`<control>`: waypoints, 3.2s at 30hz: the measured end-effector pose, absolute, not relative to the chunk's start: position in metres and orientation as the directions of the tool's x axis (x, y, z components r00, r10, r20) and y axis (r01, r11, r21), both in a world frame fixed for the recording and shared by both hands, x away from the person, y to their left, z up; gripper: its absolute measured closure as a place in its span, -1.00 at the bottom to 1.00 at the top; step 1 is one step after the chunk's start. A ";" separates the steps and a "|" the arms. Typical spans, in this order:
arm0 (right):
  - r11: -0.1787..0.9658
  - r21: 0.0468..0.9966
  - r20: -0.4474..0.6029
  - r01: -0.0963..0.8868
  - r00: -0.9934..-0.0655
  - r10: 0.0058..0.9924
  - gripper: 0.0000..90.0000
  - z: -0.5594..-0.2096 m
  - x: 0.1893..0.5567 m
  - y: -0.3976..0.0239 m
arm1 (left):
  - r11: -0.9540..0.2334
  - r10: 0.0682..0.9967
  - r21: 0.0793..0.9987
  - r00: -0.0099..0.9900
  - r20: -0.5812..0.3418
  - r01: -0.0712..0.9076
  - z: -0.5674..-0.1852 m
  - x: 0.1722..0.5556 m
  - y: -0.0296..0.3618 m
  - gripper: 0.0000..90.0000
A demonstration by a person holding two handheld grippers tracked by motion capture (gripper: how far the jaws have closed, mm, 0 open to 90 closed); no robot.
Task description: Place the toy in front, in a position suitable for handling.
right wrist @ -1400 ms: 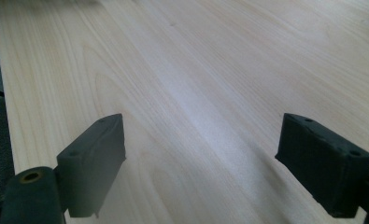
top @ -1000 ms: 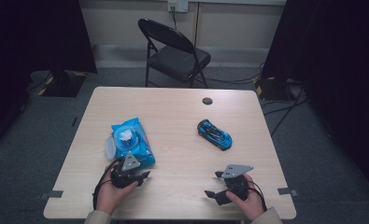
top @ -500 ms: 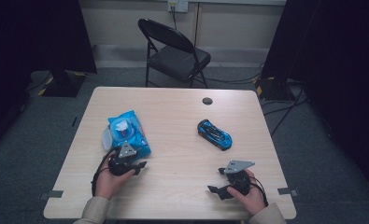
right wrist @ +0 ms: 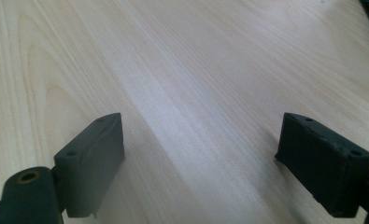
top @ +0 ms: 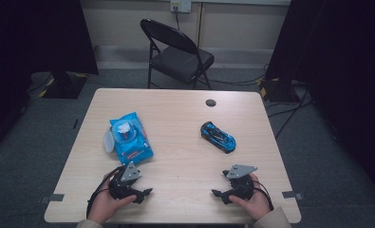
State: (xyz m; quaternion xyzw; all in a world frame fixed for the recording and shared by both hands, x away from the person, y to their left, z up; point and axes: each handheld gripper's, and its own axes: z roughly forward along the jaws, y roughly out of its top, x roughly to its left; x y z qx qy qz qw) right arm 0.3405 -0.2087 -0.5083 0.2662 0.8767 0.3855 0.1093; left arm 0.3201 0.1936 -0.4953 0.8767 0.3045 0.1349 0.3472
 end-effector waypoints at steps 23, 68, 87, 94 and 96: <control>0.510 0.751 0.035 0.419 -0.797 0.603 -0.69 -0.483 0.385 -0.217 | -0.541 0.608 0.727 0.794 -0.011 0.424 -0.506 0.316 0.200 -0.73; 0.488 0.746 -0.004 0.453 -0.730 0.683 -0.70 -0.482 0.491 -0.224 | -0.555 0.601 0.712 0.799 -0.015 0.430 -0.507 0.316 0.194 -0.93; 0.506 0.719 0.014 0.477 -0.737 0.676 -0.65 -0.509 0.516 -0.216 | -0.557 0.599 0.711 0.801 -0.014 0.429 -0.507 0.316 0.194 -0.94; 0.508 0.725 0.012 0.465 -0.746 0.665 -0.45 -0.508 0.514 -0.214 | -0.560 0.596 0.709 0.803 -0.014 0.428 -0.507 0.316 0.194 -0.96; 0.505 0.724 0.010 0.470 -0.739 0.674 -0.45 -0.508 0.513 -0.214 | -0.561 0.596 0.709 0.803 -0.014 0.428 -0.507 0.316 0.194 -0.96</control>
